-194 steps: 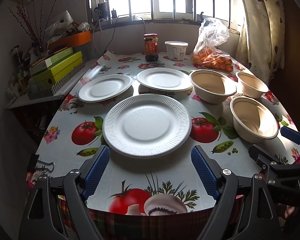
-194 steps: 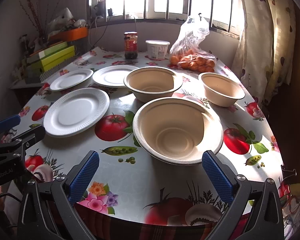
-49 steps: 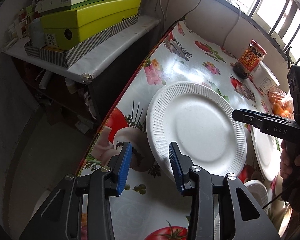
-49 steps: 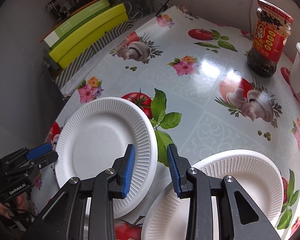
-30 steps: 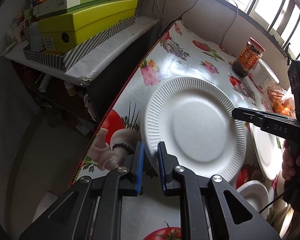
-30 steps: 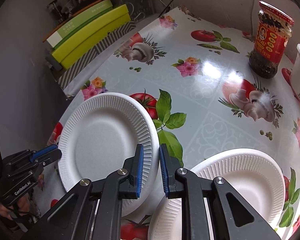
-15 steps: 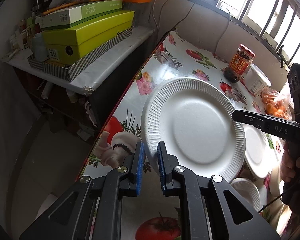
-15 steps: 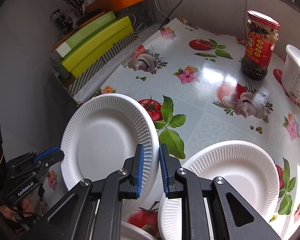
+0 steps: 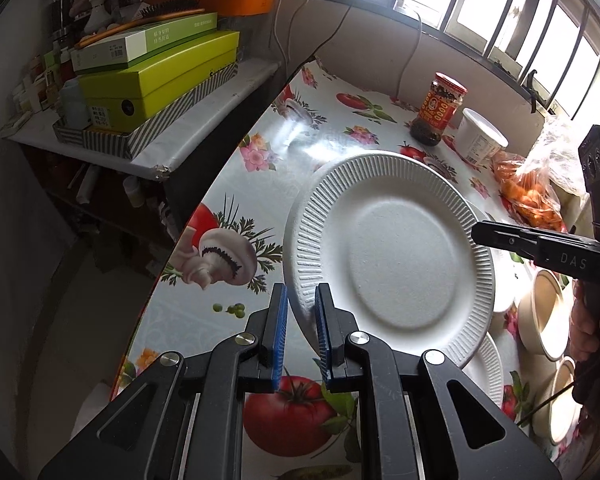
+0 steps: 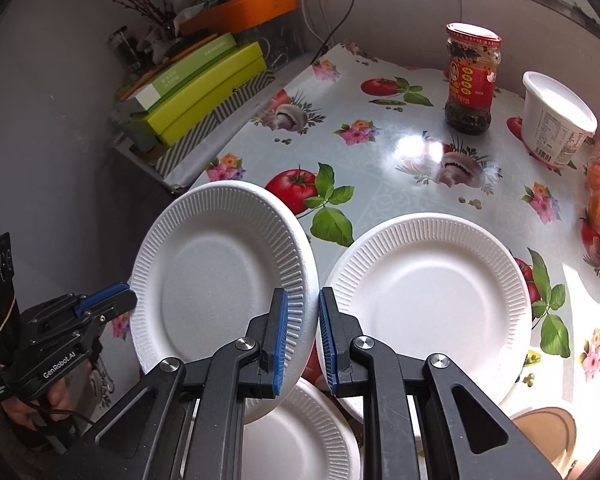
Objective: Organize plates and bowls
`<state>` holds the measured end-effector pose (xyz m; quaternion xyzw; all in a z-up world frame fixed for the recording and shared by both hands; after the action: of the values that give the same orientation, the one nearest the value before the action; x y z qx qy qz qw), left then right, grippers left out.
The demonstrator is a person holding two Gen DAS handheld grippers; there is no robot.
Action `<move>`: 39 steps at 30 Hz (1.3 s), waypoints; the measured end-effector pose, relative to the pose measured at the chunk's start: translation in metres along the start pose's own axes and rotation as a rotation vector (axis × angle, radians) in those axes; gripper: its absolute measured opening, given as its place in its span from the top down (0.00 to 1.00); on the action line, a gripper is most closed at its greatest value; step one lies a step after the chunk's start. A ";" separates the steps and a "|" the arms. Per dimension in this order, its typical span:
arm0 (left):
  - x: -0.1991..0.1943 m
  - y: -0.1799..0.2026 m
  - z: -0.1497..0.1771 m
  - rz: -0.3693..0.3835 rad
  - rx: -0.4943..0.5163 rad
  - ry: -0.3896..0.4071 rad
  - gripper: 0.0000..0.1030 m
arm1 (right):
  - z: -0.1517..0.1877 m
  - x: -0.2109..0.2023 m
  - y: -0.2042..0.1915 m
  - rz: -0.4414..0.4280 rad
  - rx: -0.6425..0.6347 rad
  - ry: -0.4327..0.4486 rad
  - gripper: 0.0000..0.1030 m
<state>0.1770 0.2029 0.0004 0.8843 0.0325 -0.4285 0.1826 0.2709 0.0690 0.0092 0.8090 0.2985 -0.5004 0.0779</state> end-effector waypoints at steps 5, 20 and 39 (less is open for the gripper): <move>-0.007 0.010 0.014 0.010 0.019 -0.007 0.86 | 0.019 -0.010 0.003 0.006 0.013 0.001 0.84; -0.011 0.034 0.059 0.030 0.050 -0.060 0.86 | 0.082 -0.029 0.016 0.017 0.033 -0.039 0.84; -0.006 0.053 0.092 0.047 0.078 -0.114 0.86 | 0.128 -0.032 0.032 0.048 0.050 -0.091 0.84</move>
<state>0.1164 0.1217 -0.0314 0.8654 -0.0153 -0.4748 0.1596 0.1810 -0.0243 -0.0308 0.7939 0.2626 -0.5421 0.0832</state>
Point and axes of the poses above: each gripper's, at about its wrist camera, not at the fingertips, and x roughly the way its jaws point, y to its right, z to its underside, the point moved 8 cm from there along x, roughly the way its jaws point, and after that the axes turned 8 degrees about z, right-handed, at the moved point
